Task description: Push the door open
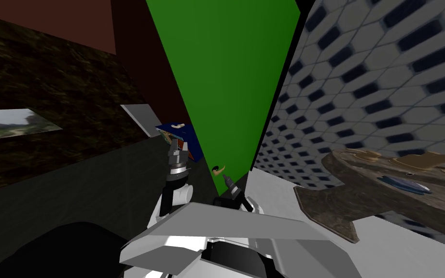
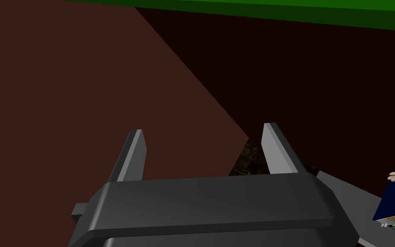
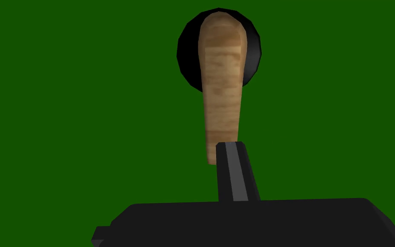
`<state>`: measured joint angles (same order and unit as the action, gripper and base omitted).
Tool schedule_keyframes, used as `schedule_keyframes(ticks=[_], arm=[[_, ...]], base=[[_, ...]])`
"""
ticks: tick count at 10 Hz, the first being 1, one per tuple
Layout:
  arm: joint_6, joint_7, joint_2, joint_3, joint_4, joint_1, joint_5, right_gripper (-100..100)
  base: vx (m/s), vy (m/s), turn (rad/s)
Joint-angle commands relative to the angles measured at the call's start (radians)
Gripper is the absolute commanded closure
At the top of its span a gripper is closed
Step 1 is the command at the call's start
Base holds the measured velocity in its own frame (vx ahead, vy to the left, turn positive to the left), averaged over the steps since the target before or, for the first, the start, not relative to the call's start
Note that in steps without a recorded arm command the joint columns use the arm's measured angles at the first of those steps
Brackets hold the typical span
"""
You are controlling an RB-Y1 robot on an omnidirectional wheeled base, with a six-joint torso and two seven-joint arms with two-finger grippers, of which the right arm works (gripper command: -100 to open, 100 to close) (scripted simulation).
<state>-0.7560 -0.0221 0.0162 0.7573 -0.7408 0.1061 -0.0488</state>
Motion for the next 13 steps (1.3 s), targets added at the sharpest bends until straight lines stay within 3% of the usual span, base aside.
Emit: schedule_keyframes(ticks=[1, 3, 4, 5, 6, 8, 10, 12, 13], arm=[[-0.001, 0.002, 0.024, -0.012, -0.005, -0.006, -0.007, -100], [-0.002, 0.004, 0.015, -0.021, -0.009, -0.011, -0.013, -100], [-0.003, 0.006, -0.008, -0.028, -0.012, -0.014, -0.017, -100], [-0.005, 0.004, 0.005, -0.024, -0.008, -0.013, -0.015, -100], [-0.007, 0.007, 0.02, -0.029, -0.006, -0.012, -0.016, -100], [-0.008, 0.009, 0.024, -0.034, -0.002, -0.01, -0.016, -100], [-0.01, 0.011, 0.019, -0.038, 0.001, -0.007, -0.017, -100], [-0.012, 0.014, 0.001, -0.044, 0.005, -0.005, -0.017, -100], [-0.01, 0.013, 0.008, -0.042, 0.001, -0.007, -0.017, -100]], base=[[-0.125, -0.05, -0.109], [-0.231, -0.085, -0.12], [-0.219, -0.062, -0.08], [-0.099, -0.03, -0.012], [0.086, 0.082, 0.043], [0.175, 0.151, 0.017], [0.174, 0.14, 0.019], [0.167, 0.159, 0.022], [0.058, 0.072, -0.005]])
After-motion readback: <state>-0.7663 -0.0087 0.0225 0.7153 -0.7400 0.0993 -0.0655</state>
